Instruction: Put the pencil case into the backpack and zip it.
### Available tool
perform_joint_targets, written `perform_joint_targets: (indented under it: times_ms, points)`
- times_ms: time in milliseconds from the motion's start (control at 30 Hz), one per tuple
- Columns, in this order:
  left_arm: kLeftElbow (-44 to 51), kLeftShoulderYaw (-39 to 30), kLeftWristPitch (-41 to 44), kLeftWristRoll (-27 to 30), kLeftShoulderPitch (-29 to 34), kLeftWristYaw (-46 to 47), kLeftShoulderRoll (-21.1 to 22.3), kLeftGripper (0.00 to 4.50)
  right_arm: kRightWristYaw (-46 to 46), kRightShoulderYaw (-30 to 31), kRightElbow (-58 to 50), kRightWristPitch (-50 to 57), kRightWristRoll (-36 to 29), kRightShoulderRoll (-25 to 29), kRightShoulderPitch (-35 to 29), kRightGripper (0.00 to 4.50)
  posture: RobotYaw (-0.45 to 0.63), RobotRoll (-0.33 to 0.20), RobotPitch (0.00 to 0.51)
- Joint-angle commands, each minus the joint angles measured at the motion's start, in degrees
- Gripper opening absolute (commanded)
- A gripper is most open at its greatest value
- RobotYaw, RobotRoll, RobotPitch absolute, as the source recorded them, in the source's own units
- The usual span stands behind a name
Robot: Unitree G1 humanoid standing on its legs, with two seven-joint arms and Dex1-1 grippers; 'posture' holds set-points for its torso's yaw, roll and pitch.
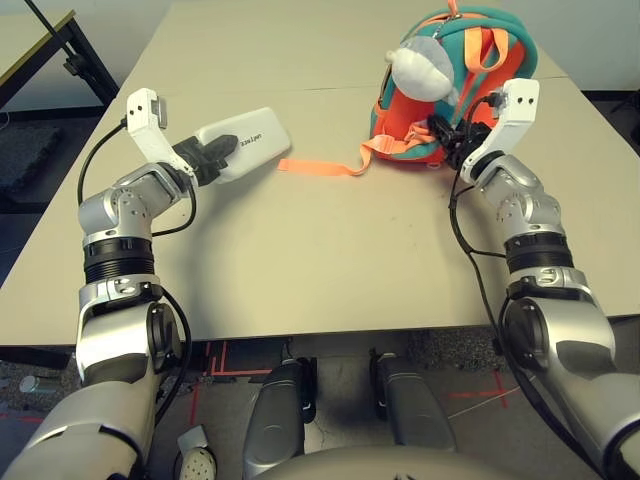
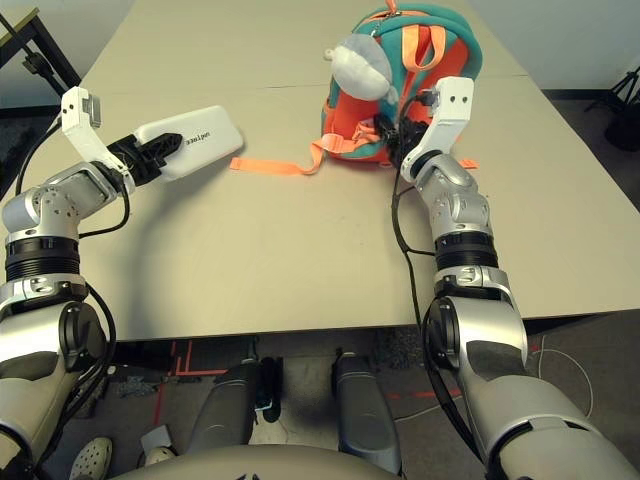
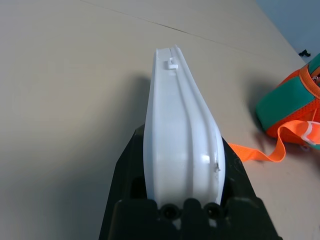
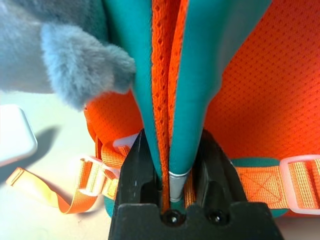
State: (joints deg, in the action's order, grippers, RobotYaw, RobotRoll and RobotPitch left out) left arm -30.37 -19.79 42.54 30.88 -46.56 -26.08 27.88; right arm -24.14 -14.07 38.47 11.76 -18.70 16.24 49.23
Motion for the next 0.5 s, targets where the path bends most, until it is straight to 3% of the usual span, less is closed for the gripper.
perform_joint_targets:
  times_ms: [33, 200, 500]
  points:
    - [-0.6, 0.5, -1.5, -0.7, -1.2, -1.2, -0.1, 1.19, -0.4, 0.8, -0.1, -0.4, 0.8, 0.2, 0.2, 0.75, -0.13, 0.0, 0.133]
    - [-0.8, 1.1, -2.0, -0.9, -1.5, -1.4, -0.9, 1.19, -3.0, 2.8, -9.0, 4.3, -0.3, 1.1, -3.1, 0.75, -0.13, 0.0, 0.136]
    - [-0.9, 1.0, -2.3, -1.2, -1.1, -1.7, -1.2, 1.19, -7.3, 3.0, -43.0, 26.4, -9.7, 10.0, -17.4, 0.75, -0.15, 0.0, 0.145]
